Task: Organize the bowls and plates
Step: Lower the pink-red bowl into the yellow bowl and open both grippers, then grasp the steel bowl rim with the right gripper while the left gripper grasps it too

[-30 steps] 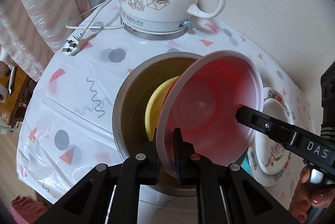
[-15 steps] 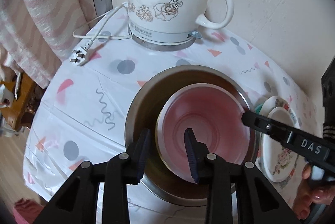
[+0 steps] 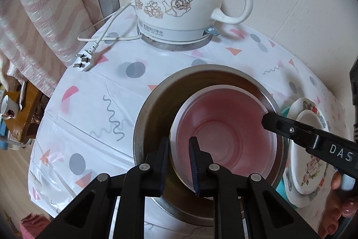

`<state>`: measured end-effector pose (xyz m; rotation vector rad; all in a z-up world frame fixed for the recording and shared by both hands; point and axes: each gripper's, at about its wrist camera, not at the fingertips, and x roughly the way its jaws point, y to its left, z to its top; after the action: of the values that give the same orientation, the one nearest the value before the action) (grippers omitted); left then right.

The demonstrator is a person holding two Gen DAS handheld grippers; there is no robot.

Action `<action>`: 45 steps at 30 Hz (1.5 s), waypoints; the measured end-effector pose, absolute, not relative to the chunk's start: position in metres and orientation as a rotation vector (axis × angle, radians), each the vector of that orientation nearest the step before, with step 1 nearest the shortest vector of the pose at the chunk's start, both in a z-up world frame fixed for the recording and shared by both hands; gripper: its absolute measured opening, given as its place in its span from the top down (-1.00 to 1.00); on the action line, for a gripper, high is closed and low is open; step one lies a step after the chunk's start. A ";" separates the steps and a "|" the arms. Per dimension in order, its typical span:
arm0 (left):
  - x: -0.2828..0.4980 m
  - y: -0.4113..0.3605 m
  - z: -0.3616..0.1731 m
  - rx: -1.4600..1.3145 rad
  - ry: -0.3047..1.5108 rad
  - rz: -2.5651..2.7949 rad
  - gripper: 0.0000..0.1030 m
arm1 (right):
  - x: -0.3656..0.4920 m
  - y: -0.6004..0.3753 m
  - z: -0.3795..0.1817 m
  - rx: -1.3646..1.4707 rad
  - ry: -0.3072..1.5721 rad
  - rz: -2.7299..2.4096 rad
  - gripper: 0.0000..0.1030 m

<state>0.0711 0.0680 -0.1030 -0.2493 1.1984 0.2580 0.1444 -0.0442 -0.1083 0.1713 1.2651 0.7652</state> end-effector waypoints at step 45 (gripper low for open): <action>0.018 0.107 -0.098 -0.438 1.153 0.310 -0.06 | 0.154 -0.087 -0.098 0.193 1.214 0.705 0.49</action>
<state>0.0176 0.1068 -0.0982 -0.4378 1.1530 0.3104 0.1536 -0.0868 -0.0979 0.1932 1.2143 0.7049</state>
